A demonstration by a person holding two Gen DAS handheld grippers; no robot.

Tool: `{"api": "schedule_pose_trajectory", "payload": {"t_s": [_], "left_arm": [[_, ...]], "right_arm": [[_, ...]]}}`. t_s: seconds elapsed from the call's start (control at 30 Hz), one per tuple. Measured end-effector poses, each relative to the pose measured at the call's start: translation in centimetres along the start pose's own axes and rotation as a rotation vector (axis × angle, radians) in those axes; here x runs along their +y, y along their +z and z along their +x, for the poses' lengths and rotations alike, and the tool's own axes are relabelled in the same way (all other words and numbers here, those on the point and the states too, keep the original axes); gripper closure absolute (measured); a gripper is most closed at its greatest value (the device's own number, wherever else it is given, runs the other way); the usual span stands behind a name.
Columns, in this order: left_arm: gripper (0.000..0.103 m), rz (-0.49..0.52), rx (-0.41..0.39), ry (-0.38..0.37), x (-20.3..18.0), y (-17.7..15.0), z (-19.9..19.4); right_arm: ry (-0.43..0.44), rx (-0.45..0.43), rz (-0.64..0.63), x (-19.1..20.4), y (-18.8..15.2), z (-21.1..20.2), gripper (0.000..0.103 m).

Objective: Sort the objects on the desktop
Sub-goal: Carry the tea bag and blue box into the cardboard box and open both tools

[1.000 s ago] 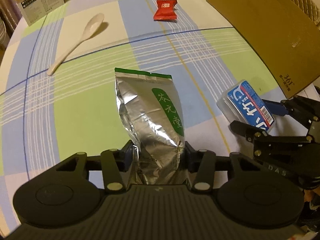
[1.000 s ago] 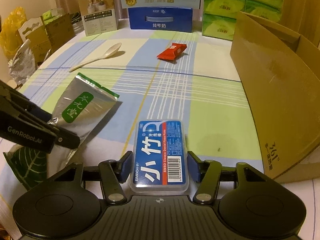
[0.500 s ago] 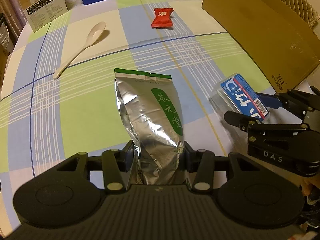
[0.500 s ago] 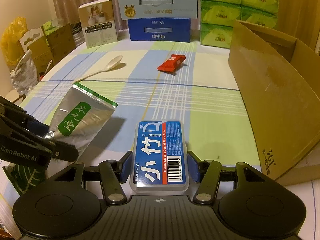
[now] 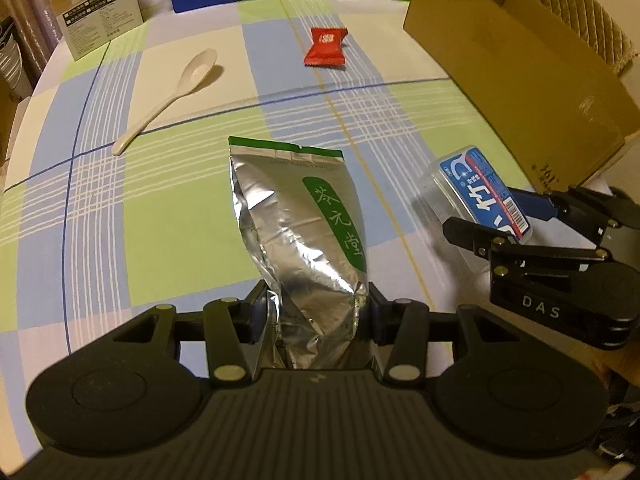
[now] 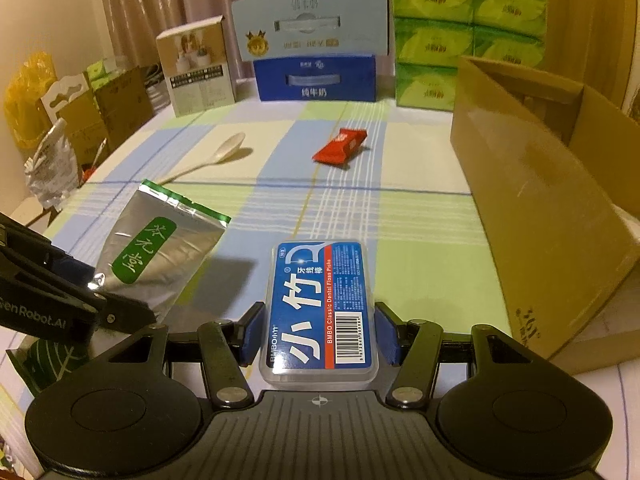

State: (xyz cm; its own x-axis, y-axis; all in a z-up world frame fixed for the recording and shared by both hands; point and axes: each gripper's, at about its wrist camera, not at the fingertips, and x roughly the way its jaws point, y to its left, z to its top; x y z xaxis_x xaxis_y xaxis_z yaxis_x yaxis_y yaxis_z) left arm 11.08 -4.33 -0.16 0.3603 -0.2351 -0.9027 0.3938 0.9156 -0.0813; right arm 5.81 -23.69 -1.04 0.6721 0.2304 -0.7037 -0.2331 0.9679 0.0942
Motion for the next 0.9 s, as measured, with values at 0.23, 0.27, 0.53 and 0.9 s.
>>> {"api": "schedule_pose_trajectory", "payload": {"t_s": [0.23,0.27,0.53,0.9], "left_arm": [[0.06,-0.026,-0.033,-0.034,-0.8,0.6,-2.9],[0.06,-0.024,-0.038,-0.037,-1.0,0.8,-3.4],[0.06,0.015,-0.128,-0.081,-5.3,5.8,-7.9],[0.06,0.073,-0.195,-0.251,-18.4,15.5,-7.6]], "right_arm": [[0.002,-0.061,-0.005,-0.1,1.2,-3.0,0.049],[0.0,-0.073,-0.009,-0.2,1.5,-3.6,0.049],[-0.054,-0.166,0.0,-4.7,5.6,-9.1,0.049],[-0.235,-0.196,0.059,-17.6,9.2,-13.1,0.049]]}}
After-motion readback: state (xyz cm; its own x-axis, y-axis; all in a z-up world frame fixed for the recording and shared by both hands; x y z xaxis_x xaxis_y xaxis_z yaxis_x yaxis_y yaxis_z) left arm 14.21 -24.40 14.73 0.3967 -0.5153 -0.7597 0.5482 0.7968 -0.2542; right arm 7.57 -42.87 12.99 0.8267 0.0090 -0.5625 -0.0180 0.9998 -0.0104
